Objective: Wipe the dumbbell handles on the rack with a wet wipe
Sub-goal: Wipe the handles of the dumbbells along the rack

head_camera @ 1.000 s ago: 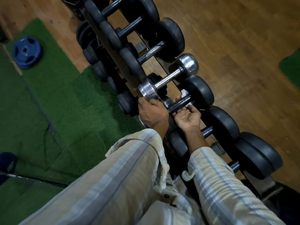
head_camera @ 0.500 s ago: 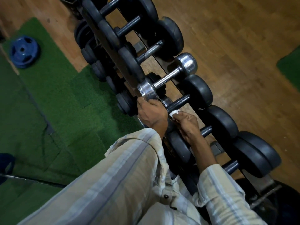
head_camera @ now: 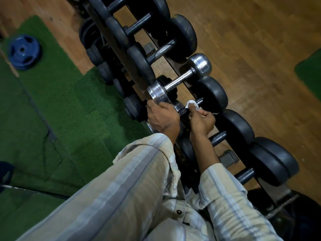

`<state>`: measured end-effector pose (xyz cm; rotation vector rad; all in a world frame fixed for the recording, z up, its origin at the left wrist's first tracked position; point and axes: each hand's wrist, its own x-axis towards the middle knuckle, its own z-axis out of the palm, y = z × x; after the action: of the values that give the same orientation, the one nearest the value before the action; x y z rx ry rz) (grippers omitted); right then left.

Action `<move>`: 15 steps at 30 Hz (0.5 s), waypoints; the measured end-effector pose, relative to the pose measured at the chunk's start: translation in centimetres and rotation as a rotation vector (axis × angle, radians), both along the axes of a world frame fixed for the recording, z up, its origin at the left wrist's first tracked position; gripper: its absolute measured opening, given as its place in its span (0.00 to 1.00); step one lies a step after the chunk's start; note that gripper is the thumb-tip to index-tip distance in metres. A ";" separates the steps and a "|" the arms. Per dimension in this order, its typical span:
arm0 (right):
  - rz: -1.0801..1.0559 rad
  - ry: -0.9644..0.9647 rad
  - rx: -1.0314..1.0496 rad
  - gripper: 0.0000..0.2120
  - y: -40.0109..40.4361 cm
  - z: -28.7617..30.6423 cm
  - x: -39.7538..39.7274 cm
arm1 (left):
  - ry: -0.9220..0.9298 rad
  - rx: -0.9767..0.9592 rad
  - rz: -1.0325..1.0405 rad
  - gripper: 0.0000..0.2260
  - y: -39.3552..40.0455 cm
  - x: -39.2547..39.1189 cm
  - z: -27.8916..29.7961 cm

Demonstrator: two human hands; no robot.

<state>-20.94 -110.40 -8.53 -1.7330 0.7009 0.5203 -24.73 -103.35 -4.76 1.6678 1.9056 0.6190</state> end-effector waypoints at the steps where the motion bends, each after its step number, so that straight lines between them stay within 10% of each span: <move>1: -0.062 0.003 0.049 0.22 0.0 -0.3 0.4 | -0.003 0.002 0.000 0.12 0.0 0.0 0.0; 7: -0.356 0.124 0.423 0.13 0.8 0.2 2.8 | 0.010 -0.007 -0.006 0.17 -0.1 -0.1 0.2; 15: -0.157 0.314 0.686 0.16 -0.5 -0.9 2.5 | 0.017 -0.009 -0.005 0.16 0.2 -0.3 0.2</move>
<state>-18.42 -110.93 -9.43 -0.9581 0.7565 0.8203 -25.01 -103.17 -4.52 1.6762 1.9130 0.5953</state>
